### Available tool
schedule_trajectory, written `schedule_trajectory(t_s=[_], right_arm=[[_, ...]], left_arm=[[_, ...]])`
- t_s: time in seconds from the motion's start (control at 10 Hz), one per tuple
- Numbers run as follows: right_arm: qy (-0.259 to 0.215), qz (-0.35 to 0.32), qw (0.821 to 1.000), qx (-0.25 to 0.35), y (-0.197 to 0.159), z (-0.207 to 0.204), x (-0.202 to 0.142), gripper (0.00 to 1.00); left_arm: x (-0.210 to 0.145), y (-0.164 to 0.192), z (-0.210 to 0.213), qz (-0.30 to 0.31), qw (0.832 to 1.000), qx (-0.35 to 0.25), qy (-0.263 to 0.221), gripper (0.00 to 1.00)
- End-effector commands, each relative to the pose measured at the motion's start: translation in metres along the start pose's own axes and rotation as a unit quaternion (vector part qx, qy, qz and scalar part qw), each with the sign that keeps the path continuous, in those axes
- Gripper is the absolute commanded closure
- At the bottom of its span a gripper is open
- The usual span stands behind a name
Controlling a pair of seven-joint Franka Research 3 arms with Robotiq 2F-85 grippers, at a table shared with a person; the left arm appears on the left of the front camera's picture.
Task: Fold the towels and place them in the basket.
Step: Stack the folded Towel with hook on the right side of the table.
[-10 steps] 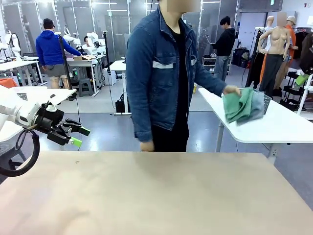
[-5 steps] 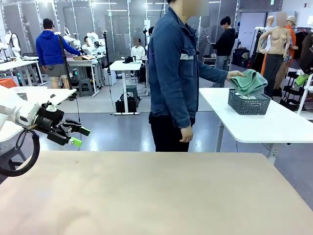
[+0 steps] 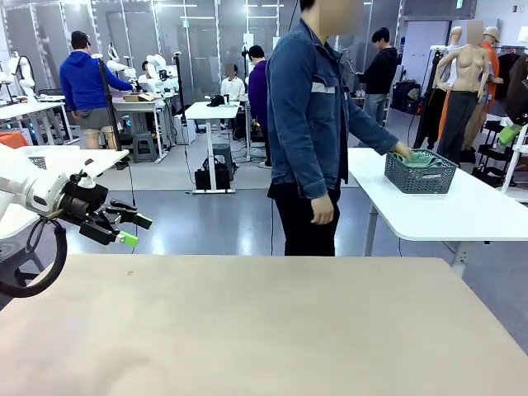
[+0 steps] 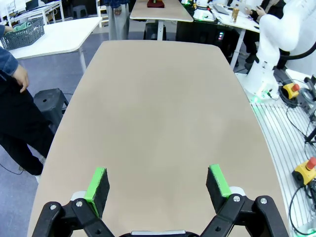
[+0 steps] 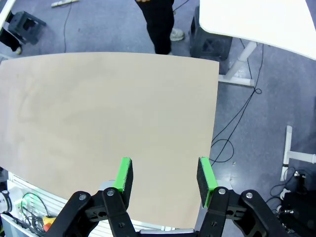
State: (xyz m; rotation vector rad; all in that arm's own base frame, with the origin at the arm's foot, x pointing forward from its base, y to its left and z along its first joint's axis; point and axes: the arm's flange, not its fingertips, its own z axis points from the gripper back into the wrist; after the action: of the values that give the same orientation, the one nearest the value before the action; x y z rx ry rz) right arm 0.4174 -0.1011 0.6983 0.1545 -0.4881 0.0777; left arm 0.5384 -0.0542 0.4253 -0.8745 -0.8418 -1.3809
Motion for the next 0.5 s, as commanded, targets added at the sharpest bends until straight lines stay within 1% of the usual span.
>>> schedule_trajectory(t_s=[0.0, 0.4], right_arm=[[0.003, -0.005, 1.0, -0.005, 0.0007, -0.0008, 0.0013, 0.34], [0.003, -0.005, 1.0, -0.005, 0.0007, -0.0008, 0.0013, 0.34]], left_arm=[[0.0009, -0.0001, 0.0004, -0.001, 1.0, 0.0, 0.0, 0.0], [0.0009, -0.0001, 0.0004, -0.001, 1.0, 0.0, 0.0, 0.0]])
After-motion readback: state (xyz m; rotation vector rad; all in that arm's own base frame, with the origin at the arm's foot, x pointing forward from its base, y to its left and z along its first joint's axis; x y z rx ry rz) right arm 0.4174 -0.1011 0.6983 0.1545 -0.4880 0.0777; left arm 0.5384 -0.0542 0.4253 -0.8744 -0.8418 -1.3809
